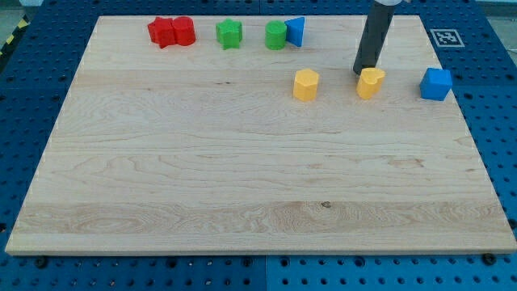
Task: Slide the blue cube a bit down
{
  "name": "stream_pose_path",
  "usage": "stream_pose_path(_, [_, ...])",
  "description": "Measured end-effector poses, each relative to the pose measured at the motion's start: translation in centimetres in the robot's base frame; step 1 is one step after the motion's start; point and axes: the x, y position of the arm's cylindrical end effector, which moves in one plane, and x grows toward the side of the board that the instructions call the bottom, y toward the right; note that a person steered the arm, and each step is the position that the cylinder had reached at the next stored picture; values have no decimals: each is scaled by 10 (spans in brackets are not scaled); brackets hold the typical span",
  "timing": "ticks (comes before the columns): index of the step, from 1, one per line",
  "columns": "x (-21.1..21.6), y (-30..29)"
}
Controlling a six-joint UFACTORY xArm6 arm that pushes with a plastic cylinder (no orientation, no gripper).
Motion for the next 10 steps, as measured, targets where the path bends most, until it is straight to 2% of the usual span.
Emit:
stream_pose_path(3, [2,0])
stream_pose_path(4, [-17,16])
stream_pose_path(7, [-11,121])
stream_pose_path(10, [12,120])
